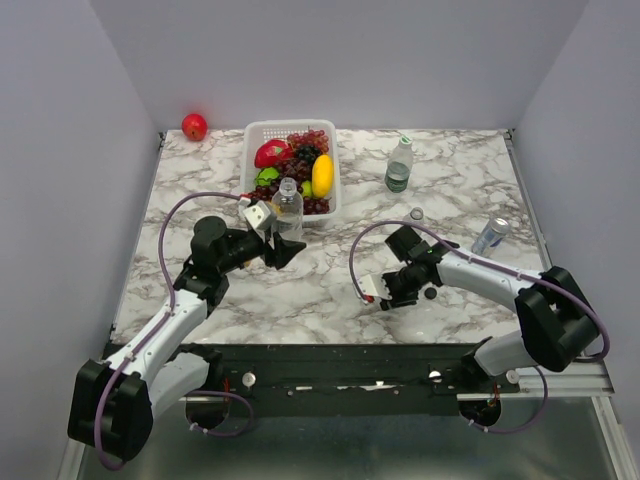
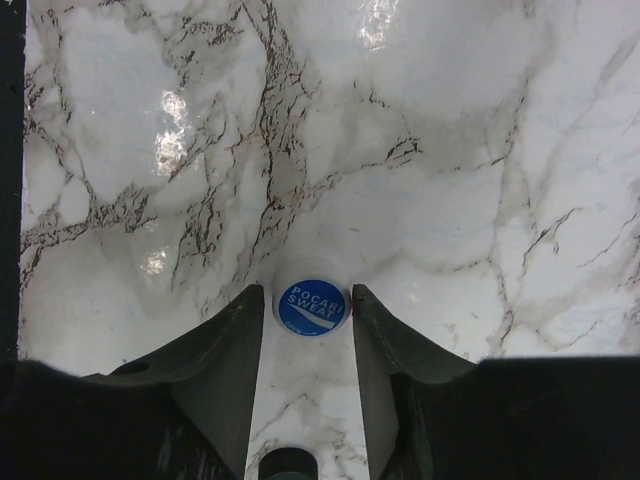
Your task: Screw on the bottle caps
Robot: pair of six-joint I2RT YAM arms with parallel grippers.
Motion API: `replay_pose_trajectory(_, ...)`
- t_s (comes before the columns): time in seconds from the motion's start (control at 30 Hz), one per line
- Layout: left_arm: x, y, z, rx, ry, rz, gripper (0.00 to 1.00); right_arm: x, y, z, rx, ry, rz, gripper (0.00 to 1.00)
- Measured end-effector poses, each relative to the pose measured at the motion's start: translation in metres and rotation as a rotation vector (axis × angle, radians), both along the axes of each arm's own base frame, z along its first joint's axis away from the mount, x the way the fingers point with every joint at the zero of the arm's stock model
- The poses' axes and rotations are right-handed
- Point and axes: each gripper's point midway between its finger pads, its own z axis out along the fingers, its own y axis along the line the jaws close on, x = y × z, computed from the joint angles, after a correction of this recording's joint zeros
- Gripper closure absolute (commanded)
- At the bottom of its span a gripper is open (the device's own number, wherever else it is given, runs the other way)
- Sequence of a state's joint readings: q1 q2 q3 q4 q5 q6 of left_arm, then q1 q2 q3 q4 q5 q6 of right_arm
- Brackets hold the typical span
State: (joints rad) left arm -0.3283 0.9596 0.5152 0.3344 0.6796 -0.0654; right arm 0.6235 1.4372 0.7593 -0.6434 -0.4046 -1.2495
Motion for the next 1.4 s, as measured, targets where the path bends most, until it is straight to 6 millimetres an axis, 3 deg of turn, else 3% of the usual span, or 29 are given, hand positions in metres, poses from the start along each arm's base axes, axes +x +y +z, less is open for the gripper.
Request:
replay_pose_trajectory(0.17,-0.001,0.001,-0.006,0.005,0.012,0.000,1.00,0.004,0.004,0.000,0.010,-0.015,-0.001,0.78)
replay_pose_trajectory(0.3,-0.003,0.001,-0.015,0.013,0.016,-0.002,1.00,0.002,0.001,0.003,0.002,-0.007,-0.023,0.80)
replay_pose_trajectory(0.4,-0.007,0.000,-0.025,0.033,0.009,-0.016,1.00,0.003,0.003,0.026,0.012,0.003,-0.061,0.80)
replay_pose_trajectory(0.5,-0.018,-0.008,-0.037,0.078,-0.028,-0.072,1.00,0.016,0.023,0.086,0.112,-0.025,-0.111,0.80)
replay_pose_trajectory(0.6,-0.033,-0.023,-0.044,0.112,-0.075,-0.155,1.00,0.036,0.056,0.180,0.306,-0.096,-0.146,0.80)
replay_pose_trajectory(0.63,-0.040,-0.030,-0.048,0.122,-0.092,-0.192,1.00,0.042,0.068,0.220,0.390,-0.130,-0.148,0.80)
replay_pose_trajectory(0.7,-0.050,-0.038,-0.058,0.140,-0.111,-0.238,1.00,0.042,0.079,0.270,0.501,-0.168,-0.139,0.79)
replay_pose_trajectory(0.77,-0.061,-0.045,-0.068,0.158,-0.120,-0.285,1.00,0.035,0.084,0.307,0.585,-0.187,-0.124,0.79)
replay_pose_trajectory(0.83,-0.069,-0.051,-0.074,0.169,-0.124,-0.318,1.00,0.028,0.087,0.323,0.617,-0.187,-0.100,0.78)
replay_pose_trajectory(0.93,-0.075,-0.057,-0.075,0.175,-0.144,-0.351,1.00,0.016,0.096,0.328,0.612,-0.167,-0.038,0.77)
replay_pose_trajectory(1.13,-0.079,-0.061,-0.077,0.183,-0.161,-0.375,1.00,-0.008,0.114,0.303,0.538,-0.110,0.090,0.76)
replay_pose_trajectory(1.4,-0.078,-0.061,-0.080,0.216,-0.194,-0.387,1.00,-0.018,0.123,0.287,0.484,-0.112,0.196,0.75)
